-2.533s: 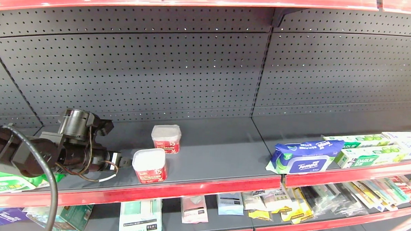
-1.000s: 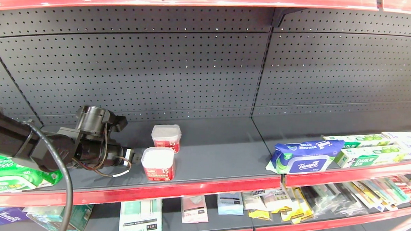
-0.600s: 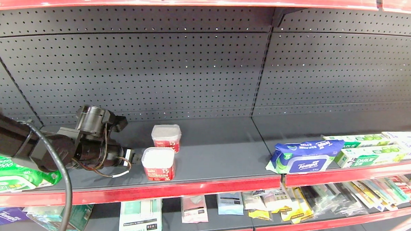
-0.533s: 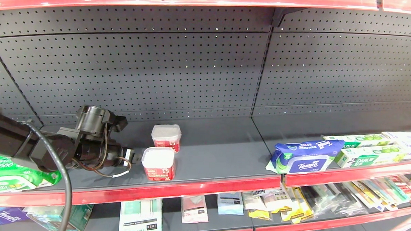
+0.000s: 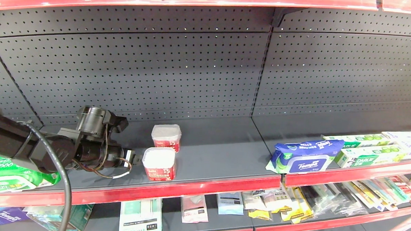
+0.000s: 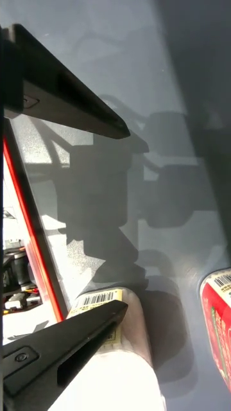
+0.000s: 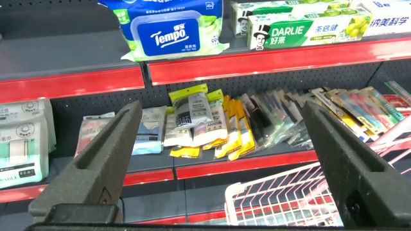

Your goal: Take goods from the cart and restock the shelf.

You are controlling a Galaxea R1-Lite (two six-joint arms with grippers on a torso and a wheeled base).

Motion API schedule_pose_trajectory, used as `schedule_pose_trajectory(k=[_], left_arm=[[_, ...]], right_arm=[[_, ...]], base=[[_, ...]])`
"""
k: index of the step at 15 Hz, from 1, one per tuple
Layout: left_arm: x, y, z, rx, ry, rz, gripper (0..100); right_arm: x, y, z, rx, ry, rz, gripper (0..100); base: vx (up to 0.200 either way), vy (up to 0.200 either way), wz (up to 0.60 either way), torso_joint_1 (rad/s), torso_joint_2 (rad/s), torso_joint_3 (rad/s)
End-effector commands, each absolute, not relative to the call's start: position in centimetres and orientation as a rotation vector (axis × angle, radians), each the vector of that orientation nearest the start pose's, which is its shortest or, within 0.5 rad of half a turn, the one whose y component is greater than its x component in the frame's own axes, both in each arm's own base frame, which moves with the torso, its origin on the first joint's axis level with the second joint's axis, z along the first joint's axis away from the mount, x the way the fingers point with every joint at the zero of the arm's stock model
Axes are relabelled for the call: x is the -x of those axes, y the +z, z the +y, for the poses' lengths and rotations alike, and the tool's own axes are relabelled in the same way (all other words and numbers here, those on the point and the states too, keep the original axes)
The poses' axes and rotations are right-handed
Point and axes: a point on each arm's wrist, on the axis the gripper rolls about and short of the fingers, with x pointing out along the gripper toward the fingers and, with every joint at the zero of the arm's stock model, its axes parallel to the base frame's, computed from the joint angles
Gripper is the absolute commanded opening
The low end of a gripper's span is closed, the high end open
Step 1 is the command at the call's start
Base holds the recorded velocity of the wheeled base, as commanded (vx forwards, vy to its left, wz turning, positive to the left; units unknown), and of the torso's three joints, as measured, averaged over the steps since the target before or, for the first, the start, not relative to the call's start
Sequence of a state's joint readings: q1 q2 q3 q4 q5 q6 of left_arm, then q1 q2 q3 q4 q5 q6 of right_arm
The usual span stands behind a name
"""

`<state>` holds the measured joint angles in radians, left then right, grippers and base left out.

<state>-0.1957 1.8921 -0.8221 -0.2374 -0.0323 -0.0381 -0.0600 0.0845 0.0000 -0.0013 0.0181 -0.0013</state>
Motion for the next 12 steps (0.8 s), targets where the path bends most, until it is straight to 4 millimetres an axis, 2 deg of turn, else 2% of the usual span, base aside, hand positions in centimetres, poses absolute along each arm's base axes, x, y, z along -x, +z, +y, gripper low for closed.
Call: schedule_pose_trajectory(k=[1, 10, 12], left_arm=[[-30.74, 9.26, -6.24, -0.033, -0.201, 0.833, 100], [-30.57, 9.35, -6.34, -0.035, -0.200, 0.831, 100], [-30.07, 10.10, -5.84, -0.039, -0.188, 0.811, 100]], right_arm=[[1.63, 7.73, 0.14, -0.002, -0.041, 0.083, 100], [1.62, 7.73, 0.14, -0.002, -0.041, 0.084, 100], [1.62, 7.73, 0.14, -0.002, -0.041, 0.084, 100]], base=[[0.000, 0.000, 0.00, 0.000, 0.00, 0.000], [0.000, 0.000, 0.00, 0.000, 0.00, 0.000], [0.000, 0.000, 0.00, 0.000, 0.00, 0.000]])
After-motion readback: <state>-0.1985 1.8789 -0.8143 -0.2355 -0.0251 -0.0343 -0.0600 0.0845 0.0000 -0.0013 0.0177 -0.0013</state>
